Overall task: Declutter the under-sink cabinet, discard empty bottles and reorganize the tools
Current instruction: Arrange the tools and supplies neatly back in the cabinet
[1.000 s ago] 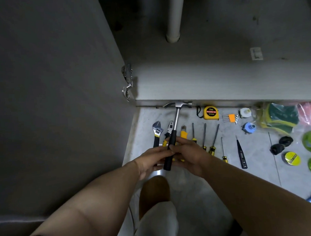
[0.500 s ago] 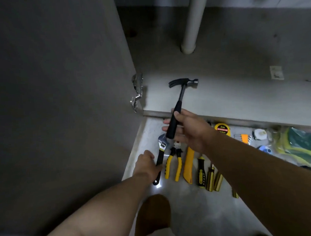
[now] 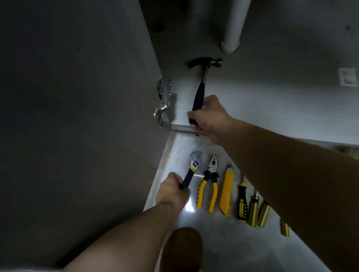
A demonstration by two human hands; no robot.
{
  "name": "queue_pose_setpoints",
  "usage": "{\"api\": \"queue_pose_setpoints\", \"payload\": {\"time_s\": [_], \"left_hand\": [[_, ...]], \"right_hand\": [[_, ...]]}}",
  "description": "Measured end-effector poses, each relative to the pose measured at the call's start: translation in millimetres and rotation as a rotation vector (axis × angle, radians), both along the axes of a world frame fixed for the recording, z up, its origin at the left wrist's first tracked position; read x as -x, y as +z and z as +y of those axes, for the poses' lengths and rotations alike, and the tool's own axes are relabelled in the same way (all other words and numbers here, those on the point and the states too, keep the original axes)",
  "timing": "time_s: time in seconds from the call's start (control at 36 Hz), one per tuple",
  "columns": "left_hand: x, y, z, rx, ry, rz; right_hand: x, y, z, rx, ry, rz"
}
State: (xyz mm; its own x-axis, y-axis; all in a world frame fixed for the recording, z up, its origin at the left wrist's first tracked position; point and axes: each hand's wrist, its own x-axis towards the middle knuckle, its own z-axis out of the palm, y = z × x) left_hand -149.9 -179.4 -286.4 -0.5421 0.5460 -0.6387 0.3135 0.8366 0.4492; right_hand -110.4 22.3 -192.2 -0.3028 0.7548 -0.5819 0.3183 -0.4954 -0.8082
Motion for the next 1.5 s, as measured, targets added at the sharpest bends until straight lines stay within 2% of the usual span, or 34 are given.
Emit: {"api": "queue_pose_setpoints", "payload": {"time_s": [0.14,0.22,0.33,0.5,0.61,0.75,0.81,0.89,0.94,1.0,1.08,1.19,1.31,1.36,1.44,1.5], "left_hand": [[-4,2,-8,-0.202,0.317,-0.395],[-4,6,-11,-0.272,0.422,-0.535],[-5,8,-11,-0.306,0.514,-0.704],[-7,10,-6,-0.307,0.572,-0.994],[-10,11,-5,-0.277,0.564,-1.114],[-14,20,-2,-0.246,0.461,-1.17],[-17,26,1,-0.227,0.414,-1.172],[-23,35,10,-0.229,0.372,-1.193],[-29,41,19,-0.258,0.353,-1.211],[-34,48,29,-0.294,0.319,-1.209],[-37,59,47,-0.373,0.228,-1.135],[-32,77,79,-0.518,0.161,-0.922],[-27,90,113,-0.716,0.143,-0.482],[-22,95,127,-0.802,0.105,-0.208],[-11,96,142,-0.738,-0.039,0.261],[-3,94,150,-0.631,-0.132,0.407]], "right_hand": [[5,-3,1,-0.028,-0.03,0.009],[9,-1,2,0.016,-0.023,0.08],[-1,-1,3,0.083,-0.048,0.195],[-10,1,-8,-0.005,-0.043,0.273],[-23,7,-8,-0.076,0.015,0.164],[-76,11,-42,-0.429,0.152,-0.242],[-98,11,-60,-0.327,0.309,-0.279],[-127,12,-78,-0.051,0.651,-0.445],[-146,12,-88,0.191,0.706,-0.384],[-161,11,-96,0.228,0.696,-0.277],[-172,12,-97,0.059,0.568,-0.149],[-169,26,-80,-0.012,0.431,-0.018],[-148,34,-59,-0.157,0.275,0.015],[-135,33,-49,-0.146,0.153,0.048],[-120,32,-34,-0.068,0.038,0.111],[-113,33,-24,-0.017,-0.001,0.14]]}}
